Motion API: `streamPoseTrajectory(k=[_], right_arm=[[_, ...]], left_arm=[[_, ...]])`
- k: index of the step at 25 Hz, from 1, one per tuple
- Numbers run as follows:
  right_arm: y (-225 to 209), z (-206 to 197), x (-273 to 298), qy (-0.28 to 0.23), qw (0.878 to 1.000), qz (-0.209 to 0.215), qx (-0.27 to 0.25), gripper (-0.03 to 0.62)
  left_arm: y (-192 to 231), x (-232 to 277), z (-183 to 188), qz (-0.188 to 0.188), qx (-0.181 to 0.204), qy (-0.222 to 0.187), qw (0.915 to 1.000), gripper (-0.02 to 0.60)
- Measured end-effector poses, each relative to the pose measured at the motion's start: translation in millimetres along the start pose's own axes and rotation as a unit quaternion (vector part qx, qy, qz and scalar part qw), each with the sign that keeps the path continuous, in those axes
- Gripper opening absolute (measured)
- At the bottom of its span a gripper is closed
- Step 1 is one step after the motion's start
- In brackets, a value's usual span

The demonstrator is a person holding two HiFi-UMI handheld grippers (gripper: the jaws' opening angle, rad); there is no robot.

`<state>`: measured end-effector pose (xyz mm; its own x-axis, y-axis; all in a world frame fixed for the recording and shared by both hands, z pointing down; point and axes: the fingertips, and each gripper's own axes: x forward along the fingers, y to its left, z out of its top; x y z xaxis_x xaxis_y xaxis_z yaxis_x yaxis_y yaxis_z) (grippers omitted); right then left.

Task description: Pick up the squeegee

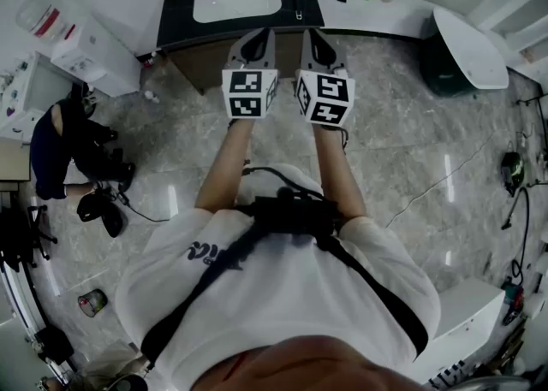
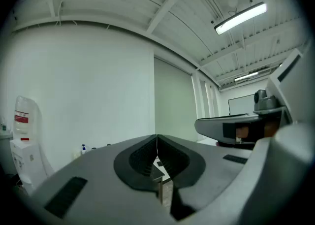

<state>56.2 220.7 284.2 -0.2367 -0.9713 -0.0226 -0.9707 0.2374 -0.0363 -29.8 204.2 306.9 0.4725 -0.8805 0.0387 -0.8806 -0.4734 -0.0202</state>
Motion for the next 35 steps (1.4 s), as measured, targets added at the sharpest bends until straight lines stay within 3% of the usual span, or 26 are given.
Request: streamPoseTrajectory(k=[12,18,27,30,35], right_arm=[[-39,-14,2,0.006,0.999,0.000,0.034,0.008],[-34,-26,21,0.024,1.000,-0.005,0.014,0.008],[-78,-46,130,0.048,0.999,-0.024,0.009,0.008],[-79,-51,173,0.055,0.998,-0.024,0.009,0.009],[-75,-63,245,0.072,0.997,-0.026,0.001,0.008]], left_arm=[[-18,11,-14,0.012,0.021,0.011,0.9996,0.012],[13,15,-13,0.020,0.010,0.011,0.9997,0.012],[66,133,-22,0.014,-0.014,0.020,0.9996,0.011],[87,171,-16,0.004,-0.002,0.015,0.9999,0.012],[140,224,-21,0.005,-0.017,0.018,0.9997,0.012]])
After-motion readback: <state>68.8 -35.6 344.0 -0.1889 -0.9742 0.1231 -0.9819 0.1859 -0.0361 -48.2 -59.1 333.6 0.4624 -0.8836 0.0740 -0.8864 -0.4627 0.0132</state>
